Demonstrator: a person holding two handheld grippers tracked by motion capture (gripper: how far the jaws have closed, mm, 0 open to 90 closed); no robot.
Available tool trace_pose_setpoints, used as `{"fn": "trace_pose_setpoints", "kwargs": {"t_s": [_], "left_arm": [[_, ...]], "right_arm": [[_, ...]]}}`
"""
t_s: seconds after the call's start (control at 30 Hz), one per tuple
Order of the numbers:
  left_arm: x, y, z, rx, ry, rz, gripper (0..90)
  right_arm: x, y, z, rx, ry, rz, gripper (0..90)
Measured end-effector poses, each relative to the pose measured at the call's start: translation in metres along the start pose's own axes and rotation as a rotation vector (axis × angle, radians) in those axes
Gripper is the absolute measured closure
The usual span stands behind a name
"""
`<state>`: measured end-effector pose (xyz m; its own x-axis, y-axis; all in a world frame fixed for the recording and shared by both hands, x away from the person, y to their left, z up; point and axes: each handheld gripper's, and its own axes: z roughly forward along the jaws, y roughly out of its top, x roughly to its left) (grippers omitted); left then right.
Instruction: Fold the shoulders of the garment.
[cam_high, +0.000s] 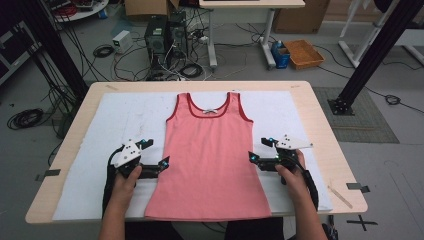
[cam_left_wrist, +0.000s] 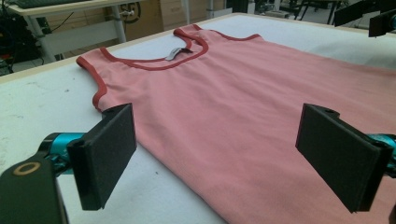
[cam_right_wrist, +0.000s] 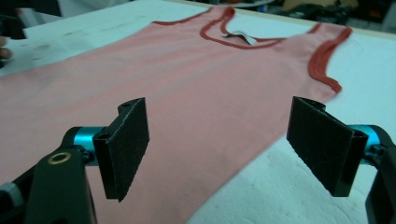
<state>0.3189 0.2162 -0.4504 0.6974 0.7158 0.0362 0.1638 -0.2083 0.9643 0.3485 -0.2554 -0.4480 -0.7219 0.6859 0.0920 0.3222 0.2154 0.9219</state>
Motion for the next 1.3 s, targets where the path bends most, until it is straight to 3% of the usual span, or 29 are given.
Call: {"fn": "trace_pose_setpoints", "kwargs": {"t_s": [0.1,0.2,0.33,0.37,0.4,0.5,0.53,0.6,0.7,0.73,0.9,1.13,1.2,1.23,1.3], "left_arm": [[-0.001,0.0,0.0,0.003,0.0,0.009,12.3],[0.0,0.0,0.0,-0.004,-0.002,0.004,12.3],[0.001,-0.001,-0.001,-0.014,-0.008,-0.006,12.3],[0.001,-0.001,-0.002,-0.014,-0.007,-0.006,12.3],[0.001,-0.001,-0.002,-0.014,-0.006,-0.004,12.3],[0.001,-0.001,-0.002,-0.013,-0.005,-0.003,12.3],[0.001,-0.001,-0.002,-0.014,-0.005,-0.003,12.3],[0.001,-0.001,-0.002,-0.015,-0.004,-0.006,12.3],[0.001,-0.001,-0.001,-0.014,-0.004,-0.006,12.3],[0.001,-0.001,-0.001,-0.014,-0.006,-0.007,12.3],[0.0,-0.001,-0.001,-0.013,-0.004,-0.005,12.3],[0.001,-0.001,-0.002,-0.013,-0.002,-0.007,12.3],[0.001,-0.001,-0.001,-0.013,-0.001,-0.007,12.3],[0.001,-0.001,-0.001,-0.011,0.0,-0.005,12.3],[0.001,-0.001,-0.001,-0.011,0.001,-0.006,12.3]], "right_arm": [[-0.001,0.003,-0.002,0.013,-0.001,0.009,20.8],[0.0,0.016,-0.007,0.03,-0.037,0.024,20.8],[0.002,0.047,-0.012,0.055,-0.051,-0.016,20.7],[0.003,0.066,-0.011,0.076,-0.041,-0.045,20.7],[0.003,0.066,-0.011,0.076,-0.041,-0.045,20.7],[0.0,0.093,-0.007,0.105,-0.029,-0.061,20.8],[-0.004,0.109,-0.001,0.109,-0.014,-0.043,20.7],[-0.007,0.116,0.003,0.11,-0.007,-0.038,20.6],[-0.019,0.137,0.018,0.123,-0.007,-0.003,20.4],[-0.029,0.148,0.03,0.137,-0.026,0.027,20.4],[-0.048,0.165,0.054,0.209,-0.078,0.061,20.4],[-0.073,0.178,0.095,0.296,-0.16,0.091,20.4],[-0.078,0.18,0.109,0.334,-0.167,0.098,20.4],[-0.08,0.181,0.126,0.364,-0.177,0.081,20.4],[-0.082,0.181,0.135,0.38,-0.17,0.084,20.4]]}}
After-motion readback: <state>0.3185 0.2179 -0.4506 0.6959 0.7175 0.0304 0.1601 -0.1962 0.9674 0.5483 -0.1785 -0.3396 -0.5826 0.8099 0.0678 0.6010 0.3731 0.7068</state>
